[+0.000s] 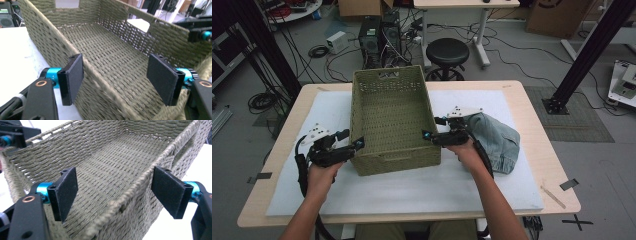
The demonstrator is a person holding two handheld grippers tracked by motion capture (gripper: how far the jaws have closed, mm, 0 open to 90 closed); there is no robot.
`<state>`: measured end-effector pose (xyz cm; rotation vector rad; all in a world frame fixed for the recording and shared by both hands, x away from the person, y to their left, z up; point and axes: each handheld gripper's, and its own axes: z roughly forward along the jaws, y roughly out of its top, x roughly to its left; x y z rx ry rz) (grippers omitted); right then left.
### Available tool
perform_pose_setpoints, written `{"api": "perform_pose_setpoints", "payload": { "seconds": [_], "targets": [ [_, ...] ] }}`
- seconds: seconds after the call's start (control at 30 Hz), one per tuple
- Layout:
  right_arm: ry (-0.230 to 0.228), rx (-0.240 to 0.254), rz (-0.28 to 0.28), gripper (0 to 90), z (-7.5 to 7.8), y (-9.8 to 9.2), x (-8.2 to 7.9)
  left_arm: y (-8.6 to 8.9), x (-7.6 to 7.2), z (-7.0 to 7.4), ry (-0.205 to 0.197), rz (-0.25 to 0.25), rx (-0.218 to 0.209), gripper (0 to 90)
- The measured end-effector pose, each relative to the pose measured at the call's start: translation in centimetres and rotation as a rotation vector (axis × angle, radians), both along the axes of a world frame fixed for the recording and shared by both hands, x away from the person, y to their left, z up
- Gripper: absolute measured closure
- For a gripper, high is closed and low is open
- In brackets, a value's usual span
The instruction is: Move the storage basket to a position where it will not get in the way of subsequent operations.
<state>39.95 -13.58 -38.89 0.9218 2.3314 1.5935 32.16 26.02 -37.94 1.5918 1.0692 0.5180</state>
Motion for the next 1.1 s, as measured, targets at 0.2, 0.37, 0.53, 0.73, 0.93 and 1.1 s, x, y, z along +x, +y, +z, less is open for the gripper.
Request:
{"api": "perform_pose_setpoints", "payload": {
  "seconds": [0.2,0.37,0.53,0.73,0.93,1.1],
  "targets": [
    [0.012,0.016,0.019,26.5,-0.2,-0.7,-0.8,0.4,2.4,1.0,0.037,0.041,0.035,23.4],
    [0.021,-0.004,0.054,29.8,-0.2,-0.7,-1.3,-0.1,4.4,1.4,0.072,0.052,0.095,23.4],
    [0.019,0.002,0.067,29.9,-0.3,-0.4,-2.0,0.1,5.8,1.3,0.120,0.058,0.129,24.4],
    [-0.001,0.040,0.011,24.2,0.0,-1.3,-2.3,0.1,6.7,0.9,0.132,0.048,0.136,37.5],
    [-0.011,0.059,-0.022,23.7,0.4,-3.0,-2.8,0.0,7.0,0.8,0.136,0.065,0.131,40.2],
    [-0.017,0.062,-0.028,23.9,0.5,-3.5,-3.1,-0.3,7.4,1.3,0.164,0.085,0.174,47.6]
  ]
}}
